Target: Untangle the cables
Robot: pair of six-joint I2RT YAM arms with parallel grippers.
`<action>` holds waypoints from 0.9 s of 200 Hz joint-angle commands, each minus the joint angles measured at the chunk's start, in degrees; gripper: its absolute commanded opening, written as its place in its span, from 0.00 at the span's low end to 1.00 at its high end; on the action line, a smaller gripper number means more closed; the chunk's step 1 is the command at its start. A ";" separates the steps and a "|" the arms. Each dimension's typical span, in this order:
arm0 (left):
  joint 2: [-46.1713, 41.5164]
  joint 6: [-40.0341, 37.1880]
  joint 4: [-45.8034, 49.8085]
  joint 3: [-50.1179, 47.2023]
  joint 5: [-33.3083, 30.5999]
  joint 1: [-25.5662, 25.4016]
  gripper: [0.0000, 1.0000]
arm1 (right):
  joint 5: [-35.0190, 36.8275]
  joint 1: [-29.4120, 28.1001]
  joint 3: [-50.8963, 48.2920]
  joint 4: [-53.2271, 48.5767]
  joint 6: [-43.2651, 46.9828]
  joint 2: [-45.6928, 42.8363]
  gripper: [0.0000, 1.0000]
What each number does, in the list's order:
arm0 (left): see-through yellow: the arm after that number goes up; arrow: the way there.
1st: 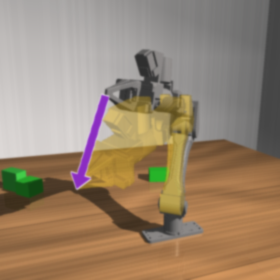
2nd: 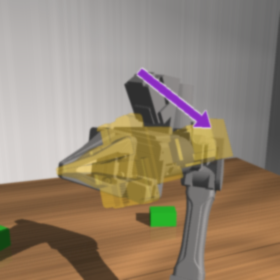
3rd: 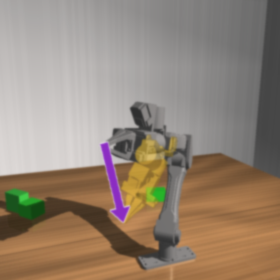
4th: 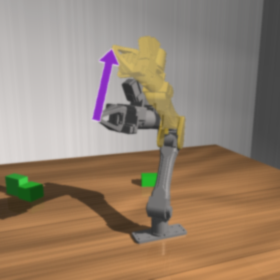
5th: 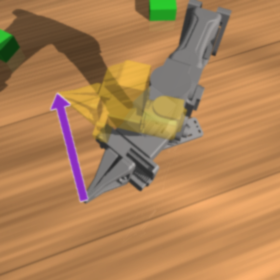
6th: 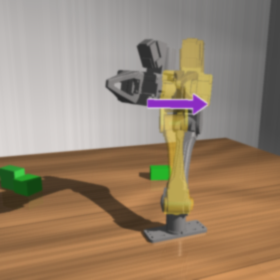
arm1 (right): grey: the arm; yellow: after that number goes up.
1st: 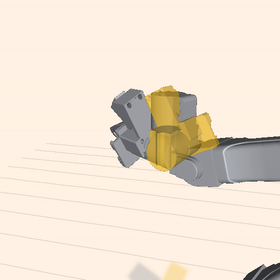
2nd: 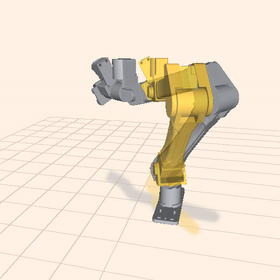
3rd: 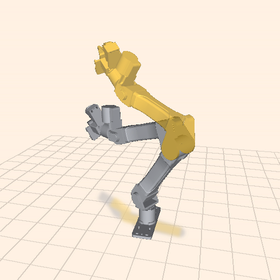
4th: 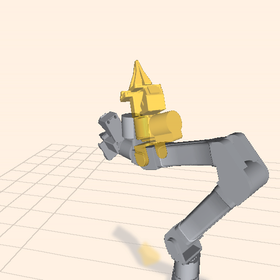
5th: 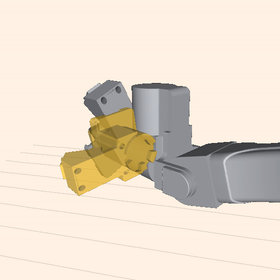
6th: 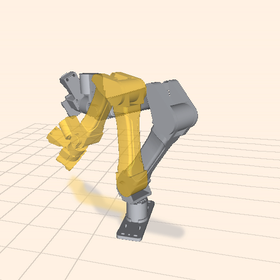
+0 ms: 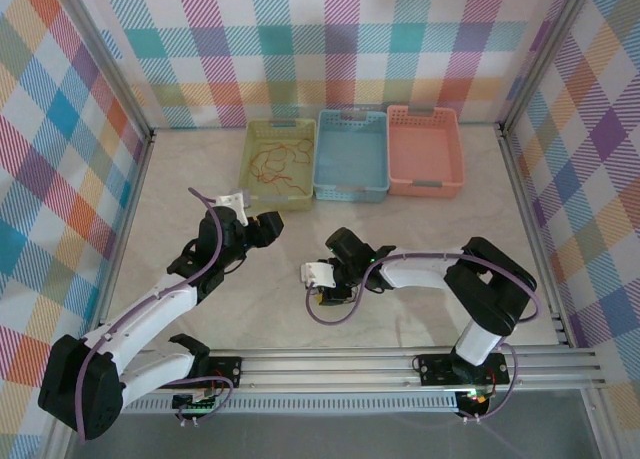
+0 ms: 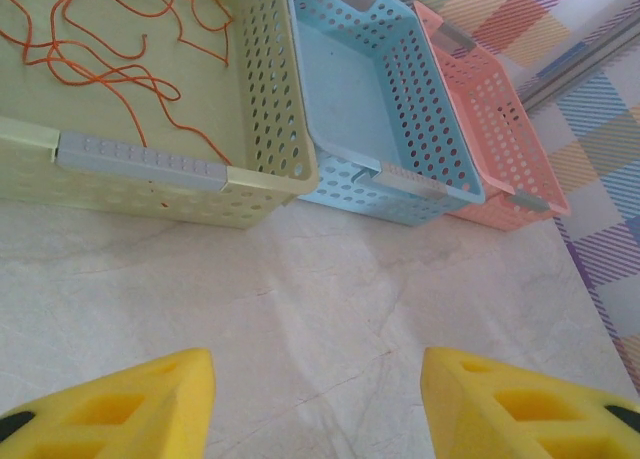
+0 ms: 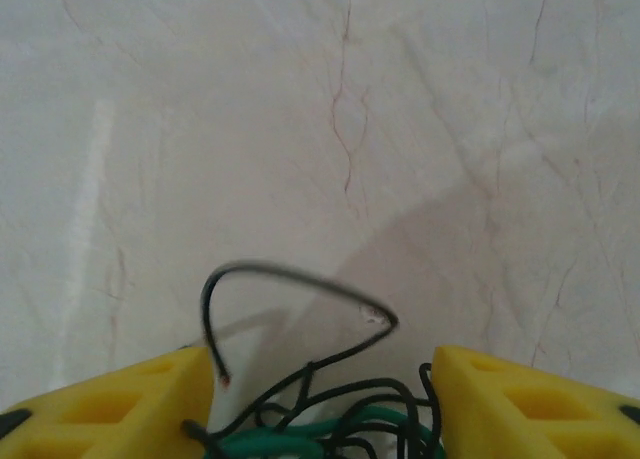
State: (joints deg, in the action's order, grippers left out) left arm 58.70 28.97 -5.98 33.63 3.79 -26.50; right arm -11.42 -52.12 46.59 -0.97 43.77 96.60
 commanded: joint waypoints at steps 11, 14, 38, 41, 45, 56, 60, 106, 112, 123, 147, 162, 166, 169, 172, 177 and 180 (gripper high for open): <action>-1.12 0.46 0.18 0.04 -0.45 -0.48 0.57 | 1.74 -0.03 1.06 1.50 0.67 1.12 0.37; -1.17 0.47 0.23 0.01 -0.45 -0.48 0.57 | 1.56 0.12 0.80 2.03 0.50 0.80 0.34; -0.90 0.64 0.00 0.01 0.08 -0.48 0.56 | -1.04 1.19 -2.99 8.80 -1.36 -3.38 0.17; -0.84 0.69 0.00 0.01 0.15 -0.48 0.56 | -1.46 1.41 -3.54 9.88 -1.71 -3.92 0.16; -0.67 0.72 -0.12 0.03 0.50 -0.45 0.55 | -2.03 1.68 -4.30 11.13 -2.09 -4.66 0.14; -0.14 0.79 -0.60 0.12 1.93 -0.52 0.52 | -3.69 2.57 -6.22 14.03 -3.37 -6.54 0.11; 0.10 0.80 -0.88 0.19 2.92 -0.46 0.51 | -4.05 2.85 -6.75 15.12 -3.87 -7.09 0.10; 5.02 1.55 -5.10 2.29 14.88 -1.68 0.53 | -9.35 7.93 -13.30 27.25 -11.07 -14.18 0.04; 5.83 1.53 -6.03 2.45 16.21 -2.11 0.53 | -10.81 8.76 -14.22 28.88 -12.04 -14.84 0.04; 7.27 1.68 -6.88 3.03 17.97 -2.96 0.57 | -12.90 9.95 -15.03 30.68 -13.62 -15.45 0.04; 9.92 1.57 -7.78 4.69 21.78 -4.79 0.58 | -14.92 10.44 -15.29 30.93 -13.53 -16.00 0.04; 11.06 1.39 -8.19 5.28 22.95 -5.46 0.58 | -15.97 10.88 -16.06 32.54 -14.25 -16.50 0.04; 11.33 1.39 -8.40 5.37 23.38 -5.55 0.58 | -16.06 10.98 -16.17 32.83 -14.38 -16.57 0.04; 11.47 1.36 -8.51 5.46 23.57 -5.64 0.58 | -16.16 11.11 -16.33 33.03 -14.48 -16.61 0.04; 11.64 1.38 -8.60 5.55 23.82 -5.66 0.58 | -16.30 11.18 -16.28 33.05 -14.50 -16.62 0.04; 11.92 1.37 -8.84 5.64 24.14 -5.75 0.58 | -16.50 11.25 -16.22 32.94 -14.57 -16.55 0.03; 12.07 1.46 -9.06 5.62 24.44 -5.80 0.58 | -16.64 11.35 -16.12 32.74 -14.59 -16.53 0.03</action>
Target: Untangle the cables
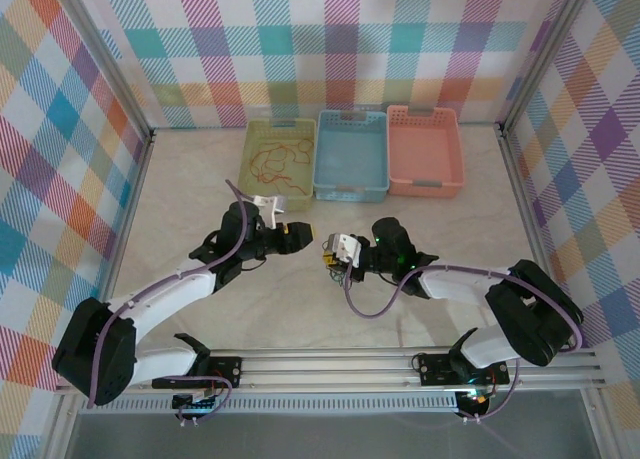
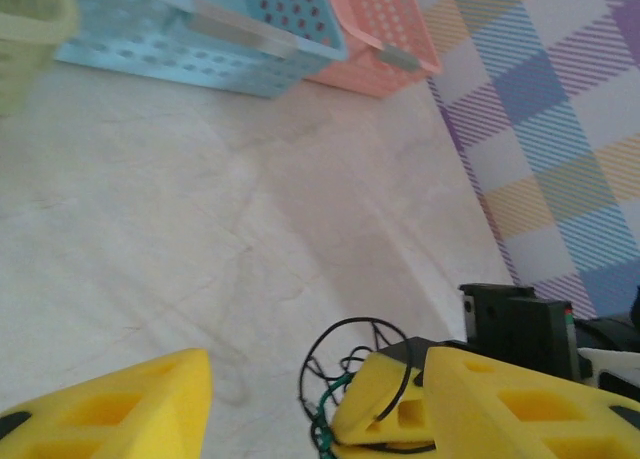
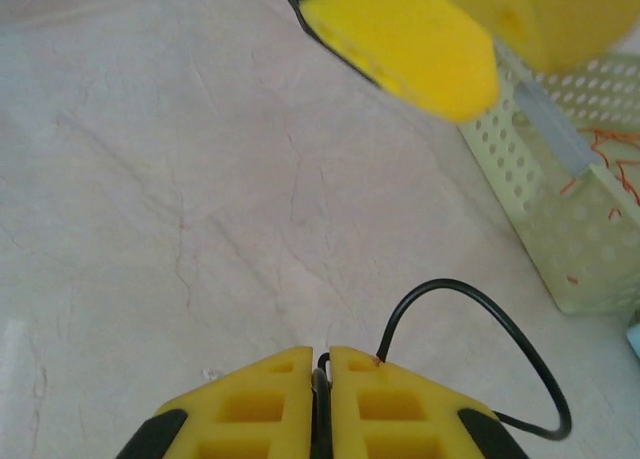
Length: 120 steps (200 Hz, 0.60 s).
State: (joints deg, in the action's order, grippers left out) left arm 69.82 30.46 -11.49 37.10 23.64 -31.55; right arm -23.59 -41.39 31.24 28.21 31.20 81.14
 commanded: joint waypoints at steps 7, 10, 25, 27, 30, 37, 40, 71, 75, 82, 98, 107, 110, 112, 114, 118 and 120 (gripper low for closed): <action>1.29 0.14 -4.09 2.23 5.36 -0.83 0.58 | -4.89 0.64 -0.60 3.20 -2.02 -0.99 0.03; 1.38 0.21 -4.22 2.27 5.65 -0.95 0.58 | -5.09 0.76 -0.50 3.09 -2.10 -0.99 0.03; 2.20 0.01 -4.08 2.89 6.59 -1.51 0.58 | -5.60 0.87 -0.77 3.33 -2.11 -1.16 0.04; 2.32 -0.08 -4.01 2.98 6.73 -1.57 0.57 | -5.59 0.98 -0.80 3.43 -2.11 -1.21 0.04; 2.58 -0.16 -3.87 3.10 7.02 -1.66 0.57 | -5.66 1.00 -0.75 3.51 -2.25 -1.18 0.04; 3.17 -0.28 -3.64 3.60 7.43 -1.88 0.56 | -5.67 1.05 -0.83 3.57 -2.35 -1.25 0.04; 3.35 -0.31 -3.51 3.74 7.61 -1.99 0.56 | -5.74 1.12 -0.78 3.56 -2.35 -1.25 0.04; 5.49 -0.46 -2.13 5.13 8.09 -2.98 0.55 | -6.06 1.55 -0.98 4.19 -3.26 -1.43 0.04; 5.68 -0.49 -1.99 5.25 8.18 -3.06 0.55 | -6.15 1.65 -1.00 4.28 -3.48 -1.43 0.04; 6.15 -0.35 -1.96 5.43 8.43 -3.24 0.55 | -6.20 1.92 -0.95 4.35 -3.83 -1.43 0.04; 6.60 -0.53 -1.87 5.73 8.64 -3.65 0.52 | -6.18 2.27 -0.94 4.46 -4.33 -1.43 0.04; 6.93 -0.58 -1.57 5.86 8.62 -3.78 0.51 | -6.42 2.58 -1.14 4.77 -4.68 -1.51 0.04; 7.02 -0.61 -1.46 5.95 8.62 -3.86 0.51 | -6.54 2.66 -1.18 4.92 -4.85 -1.51 0.04; 7.11 -0.65 -1.44 6.00 8.66 -3.91 0.51 | -6.61 2.75 -1.23 5.04 -4.95 -1.56 0.04; 7.29 -0.70 -1.44 6.08 8.72 -3.88 0.51 | -6.61 2.79 -1.22 5.20 -4.99 -1.59 0.04; 7.45 -0.63 -1.43 6.16 8.85 -4.02 0.50 | -6.72 2.88 -1.27 5.38 -5.17 -1.61 0.04; 7.68 -0.66 -1.39 6.21 8.94 -4.04 0.50 | -6.73 2.95 -1.27 5.46 -5.27 -1.60 0.04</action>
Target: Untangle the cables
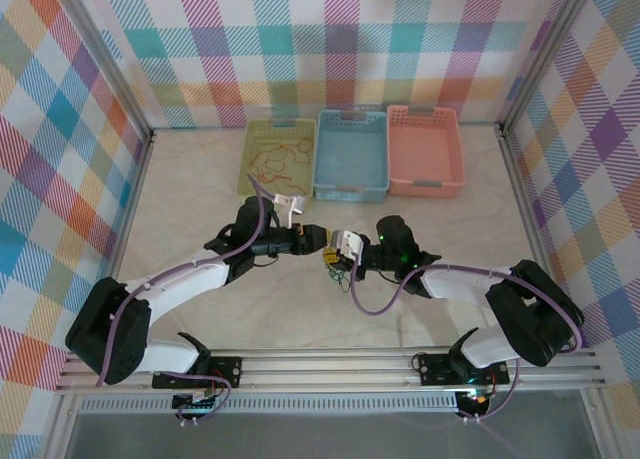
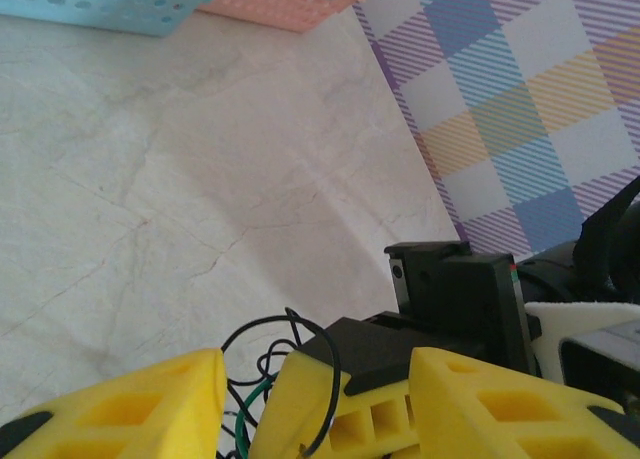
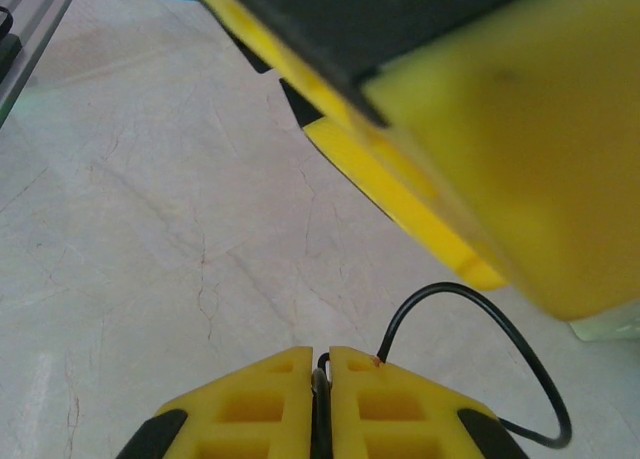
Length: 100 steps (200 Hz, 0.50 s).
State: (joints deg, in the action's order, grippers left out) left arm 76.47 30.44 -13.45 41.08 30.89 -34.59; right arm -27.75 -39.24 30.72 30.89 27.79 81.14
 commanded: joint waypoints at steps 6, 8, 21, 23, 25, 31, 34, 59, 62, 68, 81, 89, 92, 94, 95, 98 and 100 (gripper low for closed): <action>1.44 -0.62 0.54 2.51 1.95 -1.16 0.49 | -2.62 1.00 -0.83 2.89 -2.18 -1.60 0.04; 1.59 -0.63 0.53 2.58 2.04 -1.16 0.49 | -2.65 1.07 -0.84 2.93 -2.19 -1.62 0.04; 2.36 -0.57 0.53 2.85 2.41 -1.51 0.47 | -2.85 1.19 -0.77 2.95 -2.41 -1.56 0.04; 2.52 -0.60 0.53 2.91 2.46 -1.57 0.47 | -2.91 1.19 -0.75 2.95 -2.46 -1.57 0.04; 2.54 -0.61 0.53 2.96 2.51 -1.54 0.47 | -2.99 1.23 -0.77 2.94 -2.47 -1.59 0.04; 2.84 -0.56 0.60 3.04 2.50 -1.75 0.46 | -3.07 1.31 -0.79 2.99 -2.41 -1.59 0.04; 3.00 -0.65 0.62 3.13 2.55 -1.79 0.46 | -3.14 1.28 -0.75 3.03 -2.47 -1.65 0.04; 3.81 -0.95 1.31 3.65 2.42 -1.97 0.44 | -3.53 1.36 -0.86 3.11 -2.43 -1.73 0.04; 3.82 -0.99 1.39 3.63 2.42 -1.97 0.43 | -3.46 1.36 -0.86 3.07 -2.46 -1.74 0.04; 3.86 -1.04 1.41 3.73 2.42 -1.97 0.41 | -3.63 1.44 -0.90 3.21 -2.56 -1.67 0.04; 3.90 -1.04 1.53 3.72 2.42 -1.97 0.38 | -3.72 1.45 -0.92 3.12 -2.56 -1.59 0.04; 3.81 -1.07 1.59 3.74 2.42 -1.97 0.35 | -3.72 1.45 -0.77 2.99 -2.51 -1.52 0.04; 3.79 -1.08 1.59 3.74 2.42 -1.97 0.34 | -3.84 1.45 -0.74 2.95 -2.52 -1.52 0.04; 3.78 -1.15 1.63 3.74 2.42 -1.97 0.33 | -3.86 1.45 -0.70 2.95 -2.49 -1.47 0.04; 3.78 -1.11 1.70 3.79 2.42 -1.93 0.32 | -3.83 1.45 -0.68 2.94 -2.53 -1.49 0.04; 3.73 -1.08 1.69 3.79 2.37 -1.97 0.31 | -3.80 1.45 -0.66 2.94 -2.56 -1.51 0.04; 3.66 -1.08 1.72 3.76 2.34 -1.97 0.29 | -3.80 1.45 -0.68 2.94 -2.57 -1.51 0.04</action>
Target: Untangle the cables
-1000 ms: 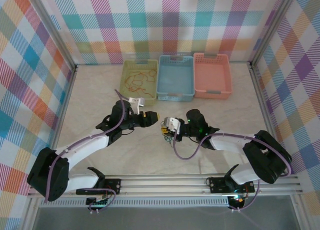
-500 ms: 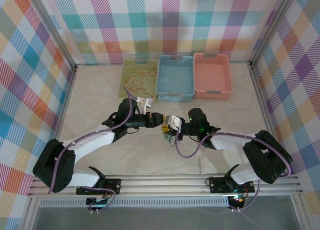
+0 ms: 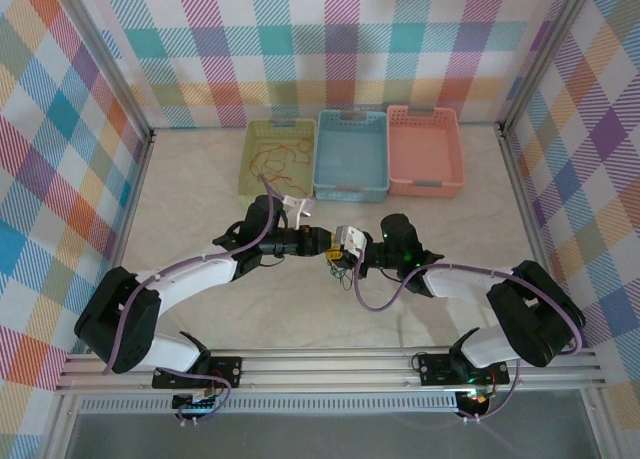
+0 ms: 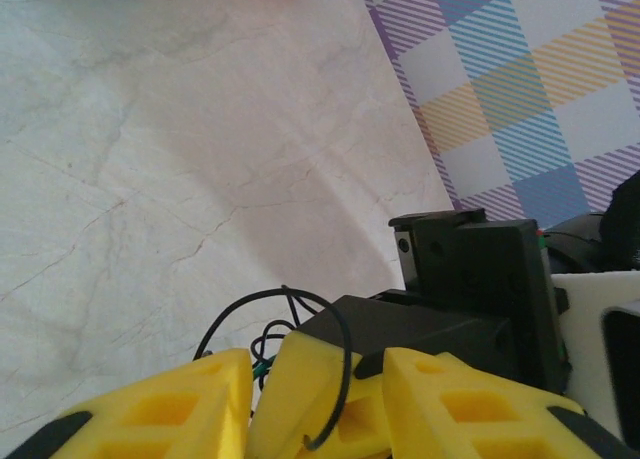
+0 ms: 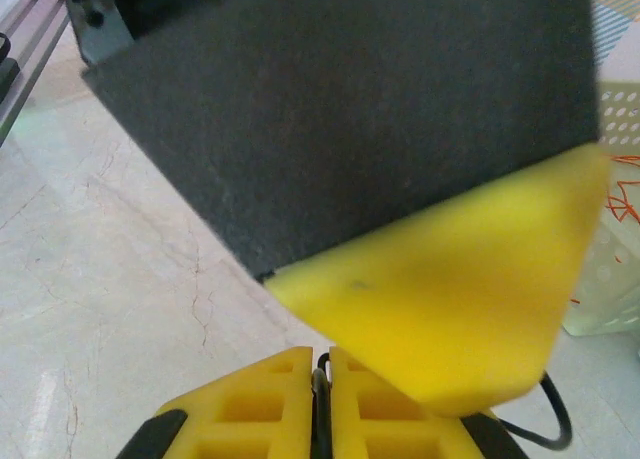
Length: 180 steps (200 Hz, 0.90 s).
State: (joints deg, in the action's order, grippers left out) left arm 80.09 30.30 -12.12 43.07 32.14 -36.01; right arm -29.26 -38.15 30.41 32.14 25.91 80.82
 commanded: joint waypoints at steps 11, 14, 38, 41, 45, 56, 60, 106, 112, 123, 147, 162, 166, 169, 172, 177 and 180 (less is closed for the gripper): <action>-0.24 -1.11 0.52 1.82 0.84 -0.55 0.18 | -2.22 0.38 -0.36 1.70 -0.63 -1.24 0.04; -0.35 -1.10 0.54 1.82 0.76 -0.55 0.15 | -2.25 0.36 -0.43 1.59 -0.60 -1.31 0.04; -1.69 -1.39 0.69 1.62 -0.80 -0.71 0.00 | -2.22 0.36 -0.27 1.23 -0.60 -1.19 0.07; -2.03 -1.47 0.62 1.44 -1.11 -0.73 0.00 | -2.10 0.37 -0.21 1.18 -0.55 -1.19 0.08; -2.60 -1.61 0.55 1.19 -1.61 -0.72 0.00 | -2.10 0.36 -0.18 1.02 -0.60 -1.19 0.09; -4.37 -1.96 0.35 0.50 -3.21 -0.70 0.00 | -1.63 0.36 -0.01 0.61 -0.66 -1.19 0.19; -5.12 -2.13 0.34 0.15 -3.84 -0.74 0.00 | -1.34 0.36 0.08 0.61 -0.87 -1.19 0.27; -14.34 -3.34 0.82 -2.44 -8.07 -0.76 0.00 | 6.36 0.36 -2.82 6.62 -3.48 -3.55 0.69; -15.04 -3.33 1.07 -2.33 -7.84 -0.77 0.00 | 6.93 0.43 -3.27 7.51 -3.80 -3.93 0.70; -15.83 -2.94 0.94 -2.27 -6.94 -0.81 0.00 | 6.98 0.58 -3.92 9.04 -4.86 -4.21 0.72; -16.82 -2.86 1.40 -1.85 -5.50 -0.82 0.00 | 5.45 0.79 -5.04 12.96 -6.86 -4.43 0.73; -17.08 -2.64 0.90 -1.85 -4.36 -0.81 0.00 | 4.08 0.80 -5.96 17.04 -8.59 -3.72 0.73; -17.02 -2.43 0.65 -1.81 -3.99 -0.77 0.00 | 3.47 0.80 -6.06 17.99 -9.08 -3.42 0.74; -16.93 -2.35 0.45 -1.82 -3.61 -0.81 0.00 | 3.20 0.81 -6.11 18.57 -9.44 -3.25 0.74; -16.86 -2.26 0.31 -1.76 -3.16 -0.82 0.00 | 2.87 0.82 -6.15 19.18 -9.83 -3.07 0.74; -16.60 -2.12 0.14 -1.62 -2.60 -0.90 0.00 | 2.32 0.80 -6.20 20.19 -10.59 -2.70 0.74; -16.41 -2.10 0.02 -1.52 -2.32 -0.97 0.00 | 2.04 0.80 -6.19 20.61 -11.00 -2.42 0.74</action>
State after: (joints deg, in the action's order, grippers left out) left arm 64.12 28.69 -10.66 41.43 26.65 -36.25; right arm -23.97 -37.82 24.91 44.12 19.33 77.34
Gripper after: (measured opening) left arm 0.054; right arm 0.738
